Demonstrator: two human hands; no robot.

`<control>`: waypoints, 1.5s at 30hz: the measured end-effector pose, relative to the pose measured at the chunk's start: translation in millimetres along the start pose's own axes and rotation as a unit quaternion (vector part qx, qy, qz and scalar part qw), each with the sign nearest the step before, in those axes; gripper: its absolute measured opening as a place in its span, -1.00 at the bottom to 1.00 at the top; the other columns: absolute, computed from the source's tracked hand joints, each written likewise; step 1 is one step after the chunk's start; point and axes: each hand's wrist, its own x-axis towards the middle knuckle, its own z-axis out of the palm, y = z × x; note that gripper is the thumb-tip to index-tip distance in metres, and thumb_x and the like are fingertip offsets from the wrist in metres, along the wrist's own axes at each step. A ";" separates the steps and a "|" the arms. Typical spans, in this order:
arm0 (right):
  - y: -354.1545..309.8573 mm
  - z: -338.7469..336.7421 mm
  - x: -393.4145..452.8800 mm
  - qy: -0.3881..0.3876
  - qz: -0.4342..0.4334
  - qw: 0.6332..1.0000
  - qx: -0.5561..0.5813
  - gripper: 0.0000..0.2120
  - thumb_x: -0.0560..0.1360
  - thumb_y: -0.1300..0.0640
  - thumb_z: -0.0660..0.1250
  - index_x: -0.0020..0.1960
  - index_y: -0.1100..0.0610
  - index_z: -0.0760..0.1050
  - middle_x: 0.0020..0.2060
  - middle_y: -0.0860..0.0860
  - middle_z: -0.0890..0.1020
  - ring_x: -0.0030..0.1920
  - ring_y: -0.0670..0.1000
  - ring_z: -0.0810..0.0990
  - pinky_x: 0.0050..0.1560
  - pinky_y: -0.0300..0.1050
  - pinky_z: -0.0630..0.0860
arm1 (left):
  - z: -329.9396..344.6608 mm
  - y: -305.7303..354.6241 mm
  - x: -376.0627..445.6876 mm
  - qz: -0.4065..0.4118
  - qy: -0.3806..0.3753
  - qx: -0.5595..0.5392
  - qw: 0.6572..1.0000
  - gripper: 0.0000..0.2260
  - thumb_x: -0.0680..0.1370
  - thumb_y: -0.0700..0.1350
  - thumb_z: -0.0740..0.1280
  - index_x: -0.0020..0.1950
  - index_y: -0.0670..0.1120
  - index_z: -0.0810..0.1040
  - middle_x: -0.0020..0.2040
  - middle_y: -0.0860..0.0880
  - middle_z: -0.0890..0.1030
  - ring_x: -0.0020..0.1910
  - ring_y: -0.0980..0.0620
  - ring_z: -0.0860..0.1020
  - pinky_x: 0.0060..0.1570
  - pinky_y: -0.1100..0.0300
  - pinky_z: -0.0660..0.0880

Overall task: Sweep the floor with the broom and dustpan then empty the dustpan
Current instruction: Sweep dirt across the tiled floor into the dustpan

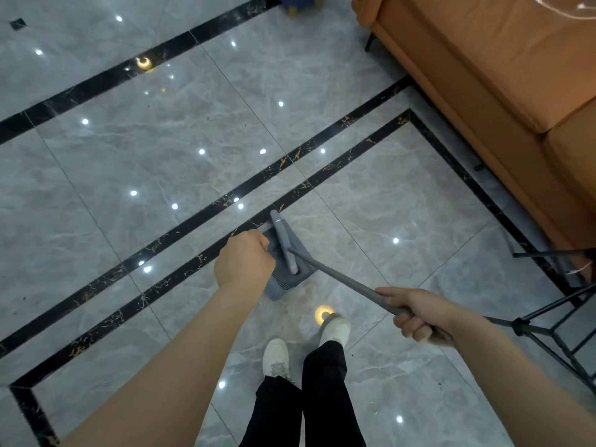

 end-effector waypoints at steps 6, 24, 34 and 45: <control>9.0 -14.5 -23.9 0.016 -0.035 0.998 0.057 -0.66 0.64 0.17 0.06 0.37 -0.02 0.37 -0.56 -0.04 0.25 -0.64 -0.16 0.15 -0.73 -0.39 0.08 | -7.5 -16.5 -13.1 -0.016 0.000 -0.008 1.000 -0.81 0.54 -0.24 0.28 0.07 -0.03 0.60 -0.02 -0.05 0.64 -0.11 -0.07 0.62 -0.26 0.14 0.52; 127.5 -19.1 -18.2 0.179 -0.114 0.974 -0.082 -0.56 0.62 0.27 -0.02 0.45 0.05 0.30 -0.43 0.05 0.27 -0.69 -0.10 0.18 -0.68 -0.39 0.11 | -22.7 -155.8 -171.1 -0.135 0.048 -0.085 0.986 -0.77 0.51 -0.29 0.25 -0.14 -0.03 0.64 0.03 -0.04 0.63 -0.28 -0.01 0.60 -0.24 0.02 0.63; 190.8 10.3 -4.6 0.153 -0.088 0.976 -0.127 -0.57 0.61 0.31 -0.04 0.40 0.08 0.34 -0.43 0.01 0.22 -0.71 -0.12 0.16 -0.69 -0.40 0.08 | 21.0 -249.0 -254.5 -0.195 0.030 -0.132 0.971 -0.81 0.57 -0.29 0.23 -0.07 -0.11 0.62 -0.01 0.01 0.64 -0.28 0.08 0.52 -0.47 0.21 0.44; 220.5 88.6 -30.3 0.036 -0.055 0.988 -0.138 -0.62 0.64 0.21 0.03 0.42 0.03 0.33 -0.52 0.00 0.26 -0.69 -0.15 0.14 -0.72 -0.43 0.06 | 31.4 -299.0 -276.9 -0.190 0.055 -0.124 0.972 -0.76 0.54 -0.29 0.21 -0.09 -0.03 0.62 0.11 -0.03 0.61 -0.31 -0.03 0.59 -0.20 -0.01 0.62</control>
